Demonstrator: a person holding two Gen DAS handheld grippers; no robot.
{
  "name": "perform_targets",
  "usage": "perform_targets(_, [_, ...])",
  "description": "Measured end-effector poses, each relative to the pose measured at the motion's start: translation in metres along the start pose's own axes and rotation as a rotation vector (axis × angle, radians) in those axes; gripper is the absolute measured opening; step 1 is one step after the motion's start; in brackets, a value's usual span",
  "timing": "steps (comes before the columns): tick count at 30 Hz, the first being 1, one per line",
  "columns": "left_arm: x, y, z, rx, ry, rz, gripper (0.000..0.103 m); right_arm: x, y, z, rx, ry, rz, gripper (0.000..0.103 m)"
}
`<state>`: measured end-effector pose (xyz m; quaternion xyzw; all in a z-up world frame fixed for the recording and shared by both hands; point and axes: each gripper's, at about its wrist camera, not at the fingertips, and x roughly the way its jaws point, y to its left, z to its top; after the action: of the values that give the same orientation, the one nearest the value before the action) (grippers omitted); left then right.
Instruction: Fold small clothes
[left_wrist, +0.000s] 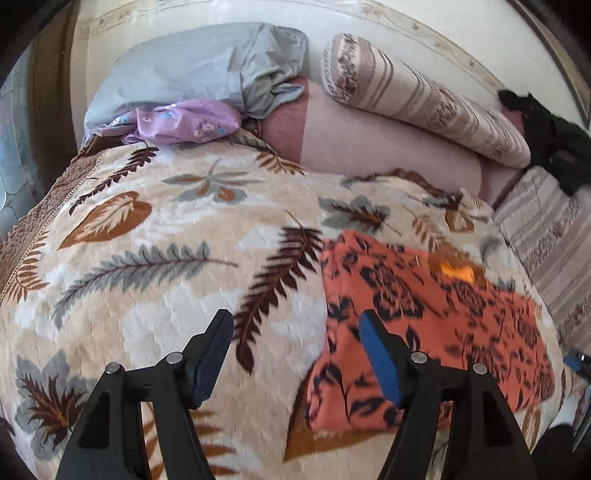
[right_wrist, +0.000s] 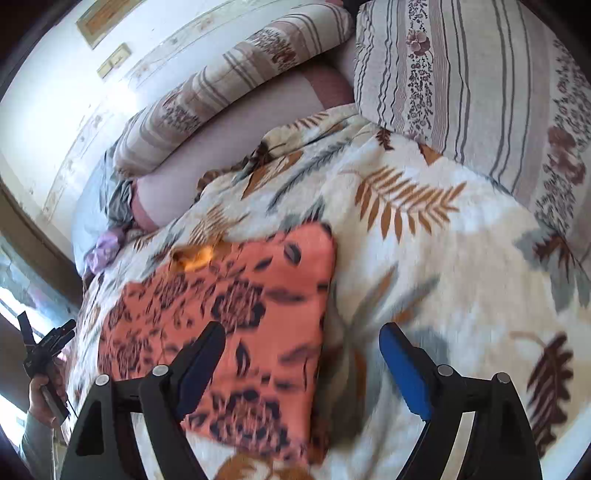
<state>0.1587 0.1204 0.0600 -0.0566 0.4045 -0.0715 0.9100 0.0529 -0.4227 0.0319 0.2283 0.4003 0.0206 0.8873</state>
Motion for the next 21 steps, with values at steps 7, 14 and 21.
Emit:
perform_targets(7, [0.011, -0.016, -0.059, -0.099, 0.128, -0.033, 0.071, -0.006, -0.004, -0.052, 0.137, 0.079, 0.085, 0.088])
perform_targets(14, [0.022, -0.032, -0.079, -0.411, 0.112, -0.251, 0.074, 0.016, -0.004, -0.097, 0.382, 0.168, 0.256, 0.088])
perform_targets(21, [0.056, -0.025, -0.070, -0.636, 0.101, -0.260, 0.077, 0.049, -0.009, -0.094, 0.665, 0.063, 0.316, 0.093])
